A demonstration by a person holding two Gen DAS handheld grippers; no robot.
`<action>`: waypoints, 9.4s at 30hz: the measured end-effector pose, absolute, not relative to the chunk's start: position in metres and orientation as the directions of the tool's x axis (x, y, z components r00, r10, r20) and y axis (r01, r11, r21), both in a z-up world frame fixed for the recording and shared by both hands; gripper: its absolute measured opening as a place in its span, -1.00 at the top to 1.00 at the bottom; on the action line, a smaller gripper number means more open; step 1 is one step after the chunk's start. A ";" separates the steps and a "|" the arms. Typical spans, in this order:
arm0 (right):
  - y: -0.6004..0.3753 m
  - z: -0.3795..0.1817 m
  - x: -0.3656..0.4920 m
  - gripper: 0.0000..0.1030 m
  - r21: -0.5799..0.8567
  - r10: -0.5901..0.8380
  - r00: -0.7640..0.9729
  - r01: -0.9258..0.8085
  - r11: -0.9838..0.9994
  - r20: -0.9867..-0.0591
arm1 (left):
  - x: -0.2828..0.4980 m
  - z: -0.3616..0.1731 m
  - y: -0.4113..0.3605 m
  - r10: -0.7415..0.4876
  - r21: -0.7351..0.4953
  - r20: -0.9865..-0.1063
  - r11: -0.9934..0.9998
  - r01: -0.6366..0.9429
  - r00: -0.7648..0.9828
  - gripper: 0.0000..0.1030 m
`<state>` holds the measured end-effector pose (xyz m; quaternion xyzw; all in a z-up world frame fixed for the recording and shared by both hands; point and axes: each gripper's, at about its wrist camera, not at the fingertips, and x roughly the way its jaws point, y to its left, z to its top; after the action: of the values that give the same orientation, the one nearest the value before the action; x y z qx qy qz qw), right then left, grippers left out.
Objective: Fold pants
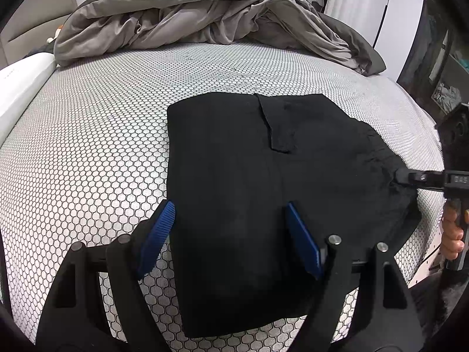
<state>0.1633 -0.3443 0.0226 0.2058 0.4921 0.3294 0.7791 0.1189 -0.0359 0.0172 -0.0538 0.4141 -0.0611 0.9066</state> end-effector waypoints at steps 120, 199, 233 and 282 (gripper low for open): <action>-0.321 0.065 0.125 0.02 0.352 0.545 0.498 -0.432 0.830 -0.674 | 0.127 0.016 -0.070 -0.285 -0.179 -0.715 0.957 0.227 0.639 -0.07; -0.252 0.022 0.223 0.47 0.059 0.227 0.522 -0.318 0.946 -0.822 | 0.211 0.017 -0.040 -0.160 -0.138 -0.755 0.987 0.085 0.636 -0.10; -0.246 0.012 0.168 0.44 -0.027 0.222 0.500 -0.443 0.896 -0.837 | 0.169 0.001 -0.031 -0.191 -0.124 -0.759 0.981 0.150 0.622 -0.21; -0.361 0.032 0.156 -0.39 0.359 0.444 0.524 -0.263 0.896 -0.726 | 0.133 -0.004 0.020 -0.276 -0.314 -0.777 0.949 0.032 0.566 -0.32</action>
<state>0.1557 -0.3605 0.0315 0.1026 0.4431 0.2039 0.8669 0.1331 0.0201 -0.0039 -0.1334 0.4573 -0.0881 0.8748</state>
